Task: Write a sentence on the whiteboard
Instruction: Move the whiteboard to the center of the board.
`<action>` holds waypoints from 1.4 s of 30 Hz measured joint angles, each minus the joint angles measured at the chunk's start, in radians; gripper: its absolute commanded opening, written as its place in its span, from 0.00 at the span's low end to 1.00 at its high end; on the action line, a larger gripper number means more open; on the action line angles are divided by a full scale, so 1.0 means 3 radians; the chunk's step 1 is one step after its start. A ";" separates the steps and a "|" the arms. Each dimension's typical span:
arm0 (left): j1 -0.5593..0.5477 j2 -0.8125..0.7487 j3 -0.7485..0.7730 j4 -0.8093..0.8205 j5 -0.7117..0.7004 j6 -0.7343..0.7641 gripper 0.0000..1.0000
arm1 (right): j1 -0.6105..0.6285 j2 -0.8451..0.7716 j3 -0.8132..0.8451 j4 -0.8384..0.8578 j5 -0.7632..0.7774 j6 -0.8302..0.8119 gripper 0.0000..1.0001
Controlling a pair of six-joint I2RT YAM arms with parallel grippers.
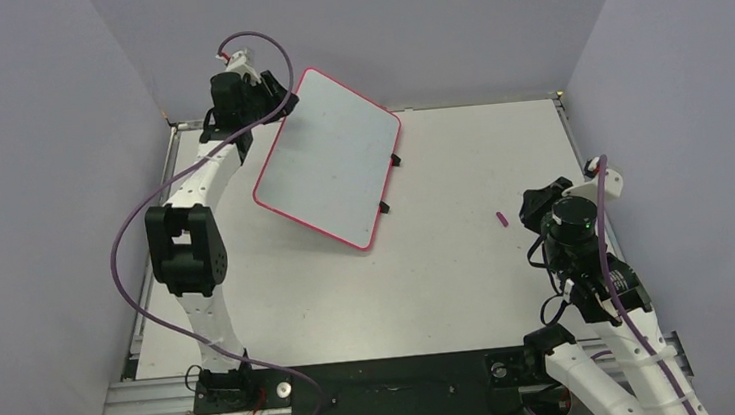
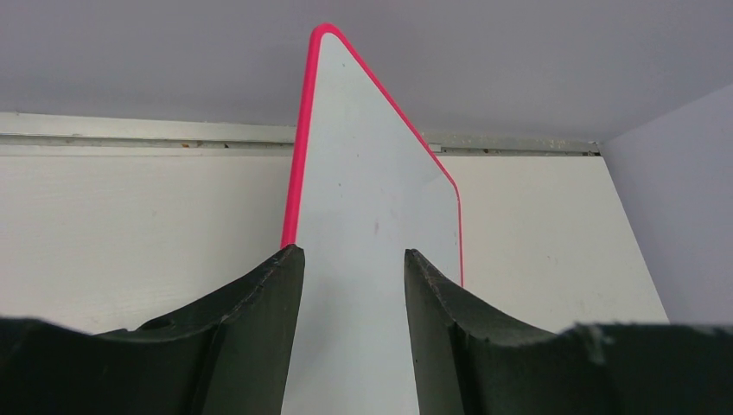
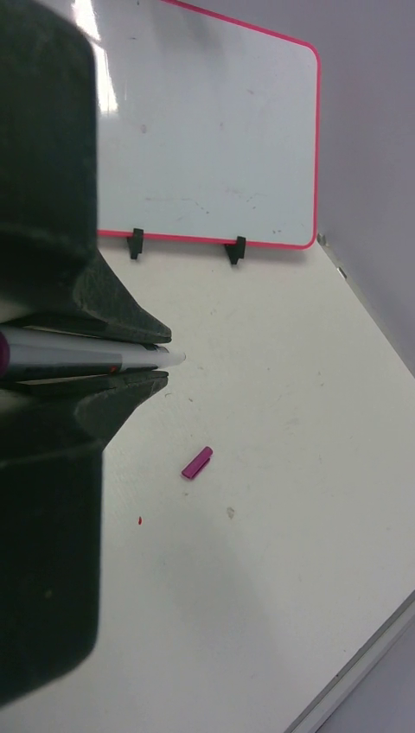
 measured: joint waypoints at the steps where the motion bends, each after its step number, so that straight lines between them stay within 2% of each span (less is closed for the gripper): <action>1: 0.0027 0.0041 0.0046 -0.0024 0.0027 0.0009 0.44 | 0.0008 0.0003 0.0000 0.0000 0.0000 0.0000 0.00; 17: 0.0214 0.0899 0.1171 -0.0710 0.0437 0.0276 0.43 | 0.0017 0.0081 0.0000 -0.0051 -0.0060 0.0000 0.00; 31: 0.0160 0.1615 0.2028 -0.0813 0.1354 0.0287 0.43 | 0.0018 0.0098 0.0000 -0.0072 -0.0058 -0.0008 0.00; 38: 0.0106 0.1677 0.2168 -0.0816 0.1573 0.0317 0.29 | 0.0020 0.0095 0.0000 -0.0079 -0.0058 -0.0009 0.00; 42: 0.0022 0.1799 0.2346 -0.0821 0.1817 0.0318 0.28 | 0.0031 0.0076 0.0000 -0.0114 -0.0058 -0.0010 0.00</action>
